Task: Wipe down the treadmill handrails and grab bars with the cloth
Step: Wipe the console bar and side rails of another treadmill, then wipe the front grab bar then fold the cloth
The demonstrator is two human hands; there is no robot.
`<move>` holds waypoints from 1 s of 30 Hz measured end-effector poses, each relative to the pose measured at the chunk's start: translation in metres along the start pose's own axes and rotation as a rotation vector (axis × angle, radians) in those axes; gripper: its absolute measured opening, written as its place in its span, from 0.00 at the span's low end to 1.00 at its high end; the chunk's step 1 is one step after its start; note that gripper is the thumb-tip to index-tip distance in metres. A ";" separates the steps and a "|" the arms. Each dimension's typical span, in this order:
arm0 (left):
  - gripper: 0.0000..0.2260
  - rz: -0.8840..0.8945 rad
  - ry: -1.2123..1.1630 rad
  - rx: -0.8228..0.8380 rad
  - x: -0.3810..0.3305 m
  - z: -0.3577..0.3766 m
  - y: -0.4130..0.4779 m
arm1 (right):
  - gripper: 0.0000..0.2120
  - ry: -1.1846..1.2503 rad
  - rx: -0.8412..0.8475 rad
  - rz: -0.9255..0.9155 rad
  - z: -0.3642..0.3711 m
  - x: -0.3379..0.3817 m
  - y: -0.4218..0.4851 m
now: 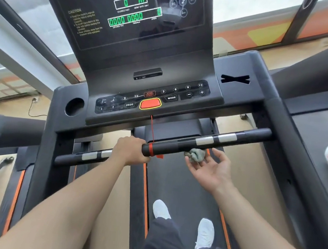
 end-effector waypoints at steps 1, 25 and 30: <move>0.15 0.003 0.004 0.001 0.000 -0.001 0.000 | 0.18 0.006 0.000 -0.023 -0.001 0.008 -0.001; 0.29 0.143 -0.300 -0.297 -0.006 -0.015 -0.016 | 0.19 -0.034 -0.027 -0.078 -0.010 0.041 -0.015; 0.35 0.378 -0.166 -0.434 -0.057 -0.039 -0.021 | 0.21 -0.018 -0.096 -0.240 -0.030 0.102 -0.032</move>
Point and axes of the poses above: each hand's wrist, its own y-axis towards the middle knuckle, its own z-axis out of the palm, x = y × z, the point moved 9 cm from there along y, towards the middle knuckle, and after that the axes turned 7 degrees about x, right-handed, at the moved point
